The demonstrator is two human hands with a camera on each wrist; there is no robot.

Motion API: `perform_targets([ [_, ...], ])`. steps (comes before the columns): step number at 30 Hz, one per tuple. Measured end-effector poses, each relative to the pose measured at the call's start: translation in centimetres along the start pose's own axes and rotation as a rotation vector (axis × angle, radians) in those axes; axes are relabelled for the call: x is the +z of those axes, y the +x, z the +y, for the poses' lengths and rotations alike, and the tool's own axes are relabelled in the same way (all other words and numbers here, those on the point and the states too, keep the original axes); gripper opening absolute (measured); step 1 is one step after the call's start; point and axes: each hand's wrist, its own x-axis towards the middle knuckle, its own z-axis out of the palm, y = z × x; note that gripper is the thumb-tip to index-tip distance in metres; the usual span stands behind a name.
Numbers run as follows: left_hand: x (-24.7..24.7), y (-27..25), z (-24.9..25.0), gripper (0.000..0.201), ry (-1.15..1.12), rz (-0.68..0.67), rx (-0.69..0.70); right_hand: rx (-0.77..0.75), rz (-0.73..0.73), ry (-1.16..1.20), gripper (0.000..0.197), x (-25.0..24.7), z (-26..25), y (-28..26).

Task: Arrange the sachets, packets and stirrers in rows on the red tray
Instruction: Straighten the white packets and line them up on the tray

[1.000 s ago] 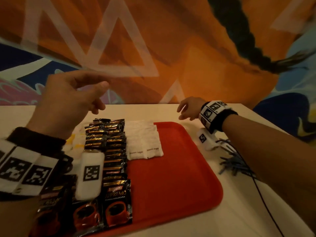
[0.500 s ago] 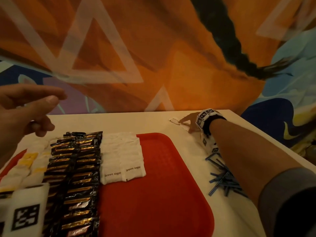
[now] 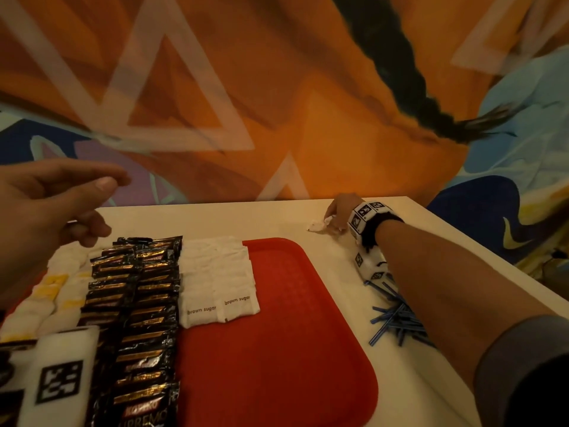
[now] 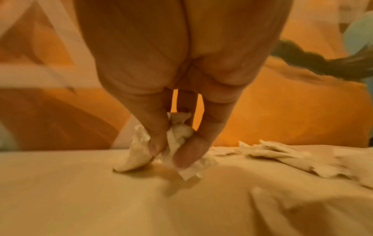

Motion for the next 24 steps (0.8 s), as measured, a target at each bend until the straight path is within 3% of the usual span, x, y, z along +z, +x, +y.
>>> perform_targets([
  [4,1.6,-2.3,1.6,0.043,-0.161,-0.045,0.028,-0.099,0.127,0.165,0.015,-1.9,-2.5,-2.2],
  [6,2.0,-3.0,2.2,0.053,-0.214,-0.071,-0.006,-0.184,0.181,0.237,0.015,-3.2,-4.2,-3.8],
  [9,2.7,-3.6,2.8,0.07,-0.25,-0.101,-0.121,-0.325,0.201,0.352,0.011,-5.0,-6.9,-6.6],
  [14,4.5,-4.3,3.9,0.054,-0.444,-0.027,-0.325,-0.586,0.142,0.524,0.009,-6.9,-12.0,-13.1],
  [17,5.2,-4.7,4.5,0.063,-0.651,-0.073,-0.461,-0.73,0.162,0.56,0.011,-6.6,-15.5,-17.0],
  [21,5.6,-5.4,5.3,0.063,-0.901,-0.194,-0.428,-0.885,0.295,0.476,0.016,-4.1,-20.0,-19.7],
  [24,5.4,-5.3,5.5,0.051,-0.94,-0.105,-0.397,-0.913,0.444,0.486,0.022,-1.9,-22.2,-20.4],
])
